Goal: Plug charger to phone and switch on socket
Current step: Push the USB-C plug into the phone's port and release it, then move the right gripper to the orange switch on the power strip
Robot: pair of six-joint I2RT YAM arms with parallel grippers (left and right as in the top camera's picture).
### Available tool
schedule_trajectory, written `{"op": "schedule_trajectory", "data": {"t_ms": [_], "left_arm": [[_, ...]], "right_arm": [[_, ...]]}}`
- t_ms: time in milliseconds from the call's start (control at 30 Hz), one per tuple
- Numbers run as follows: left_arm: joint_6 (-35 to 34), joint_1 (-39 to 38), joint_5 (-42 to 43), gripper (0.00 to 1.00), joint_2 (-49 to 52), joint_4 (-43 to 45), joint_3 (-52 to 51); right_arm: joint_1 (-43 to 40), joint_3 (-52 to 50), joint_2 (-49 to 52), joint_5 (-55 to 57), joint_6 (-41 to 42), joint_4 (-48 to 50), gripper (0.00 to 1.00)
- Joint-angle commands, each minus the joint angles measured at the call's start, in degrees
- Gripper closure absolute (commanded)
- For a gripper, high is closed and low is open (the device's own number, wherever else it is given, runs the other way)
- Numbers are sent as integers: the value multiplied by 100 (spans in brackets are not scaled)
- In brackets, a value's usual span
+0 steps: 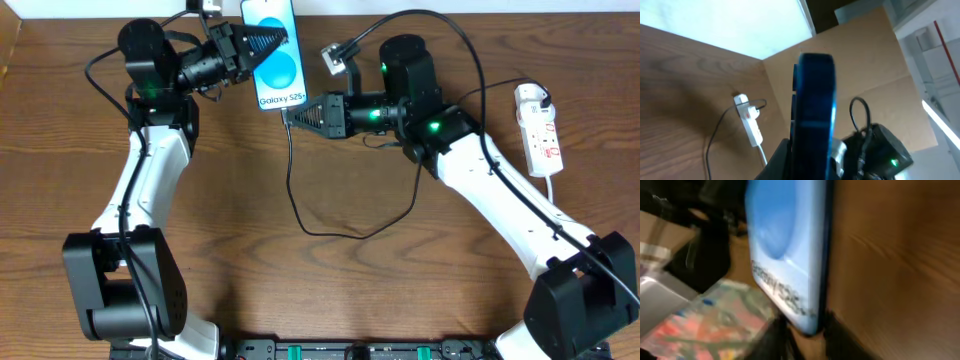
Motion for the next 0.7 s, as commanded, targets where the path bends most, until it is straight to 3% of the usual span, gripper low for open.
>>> {"op": "schedule_trajectory", "data": {"t_ms": [0, 67, 167, 233, 300, 333, 367, 667], "left_arm": [[85, 59, 431, 93, -48, 52, 42], [603, 57, 538, 93, -46, -389, 24], [2422, 57, -101, 93, -46, -3099, 11], [3204, 37, -929, 93, -46, -4472, 11], [3281, -87, -975, 93, -46, -4642, 11], [3281, -184, -975, 93, -46, -4645, 11], [3281, -269, -979, 93, -46, -4642, 11], [3283, -791, -1635, 93, -46, -4750, 11]], "right_arm": [[-39, 74, -70, 345, -737, -592, 64], [-125, 74, -72, 341, -1180, -942, 59], [-507, 74, -74, 494, -1451, -1322, 58], [-968, 74, -76, 1762, -1478, -2229, 62], [-1257, 76, -90, 2800, -1707, -2935, 70], [-1410, 76, -127, 2949, -1847, -3209, 95], [-1534, 79, -177, 2981, -1895, -3351, 98], [-3958, 79, -422, 3270, -2000, -3781, 99]]}}
